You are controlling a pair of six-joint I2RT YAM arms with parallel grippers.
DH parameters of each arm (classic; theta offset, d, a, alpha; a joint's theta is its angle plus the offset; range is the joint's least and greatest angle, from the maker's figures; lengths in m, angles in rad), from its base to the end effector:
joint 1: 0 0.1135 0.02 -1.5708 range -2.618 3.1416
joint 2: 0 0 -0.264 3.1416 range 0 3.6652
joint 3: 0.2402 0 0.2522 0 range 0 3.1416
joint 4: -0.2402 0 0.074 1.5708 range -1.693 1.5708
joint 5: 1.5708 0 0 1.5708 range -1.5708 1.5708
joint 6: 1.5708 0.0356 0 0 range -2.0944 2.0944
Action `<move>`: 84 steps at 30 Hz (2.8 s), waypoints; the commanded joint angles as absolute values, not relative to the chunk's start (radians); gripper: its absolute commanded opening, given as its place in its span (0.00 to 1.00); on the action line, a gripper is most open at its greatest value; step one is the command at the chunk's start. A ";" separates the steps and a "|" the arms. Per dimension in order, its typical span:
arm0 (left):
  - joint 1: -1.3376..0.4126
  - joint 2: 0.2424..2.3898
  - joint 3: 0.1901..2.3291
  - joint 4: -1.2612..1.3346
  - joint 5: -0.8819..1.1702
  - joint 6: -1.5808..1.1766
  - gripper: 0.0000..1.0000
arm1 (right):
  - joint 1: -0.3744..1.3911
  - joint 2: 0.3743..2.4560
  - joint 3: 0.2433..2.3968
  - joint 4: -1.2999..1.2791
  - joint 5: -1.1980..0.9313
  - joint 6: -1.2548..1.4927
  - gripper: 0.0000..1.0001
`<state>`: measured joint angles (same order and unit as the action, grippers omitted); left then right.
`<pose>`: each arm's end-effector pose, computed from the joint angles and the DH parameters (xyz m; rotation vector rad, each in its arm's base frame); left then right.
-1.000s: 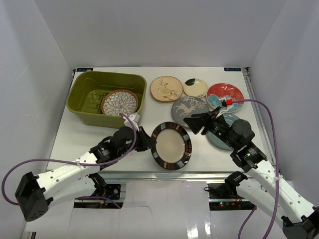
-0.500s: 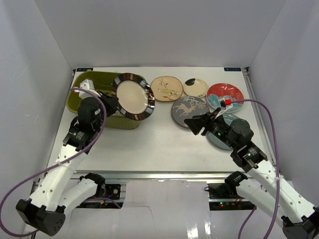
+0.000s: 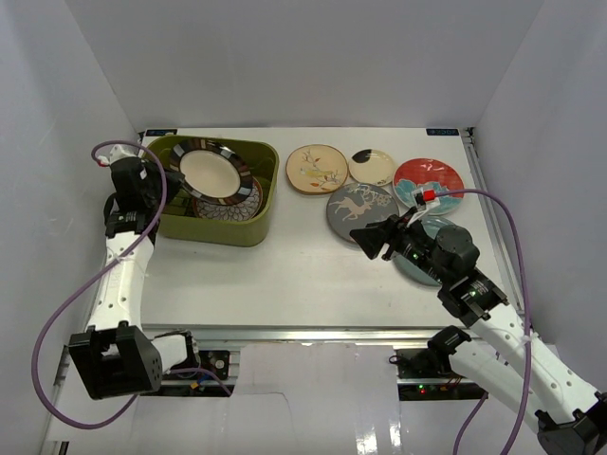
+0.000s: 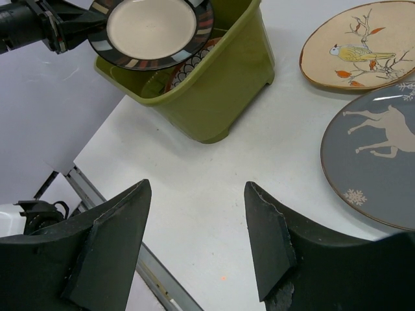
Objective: Place the plates into the plastic bin on the countertop
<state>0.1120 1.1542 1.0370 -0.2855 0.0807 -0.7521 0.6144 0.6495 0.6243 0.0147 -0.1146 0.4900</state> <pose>0.2629 0.0267 0.3430 -0.7910 1.8432 -0.4938 0.1329 0.0987 0.3258 -0.1974 1.6521 0.9434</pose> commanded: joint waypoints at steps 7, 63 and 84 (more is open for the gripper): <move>0.167 1.186 1.014 -0.097 0.227 -0.790 0.00 | 0.611 0.675 0.614 0.040 -0.104 0.466 0.66; 0.097 0.962 0.985 -0.098 0.389 -0.592 0.98 | 0.592 1.403 0.324 0.595 0.615 1.426 0.64; -0.173 0.735 0.813 -0.189 0.741 -0.394 0.98 | 0.589 1.517 0.373 0.733 0.618 1.453 0.08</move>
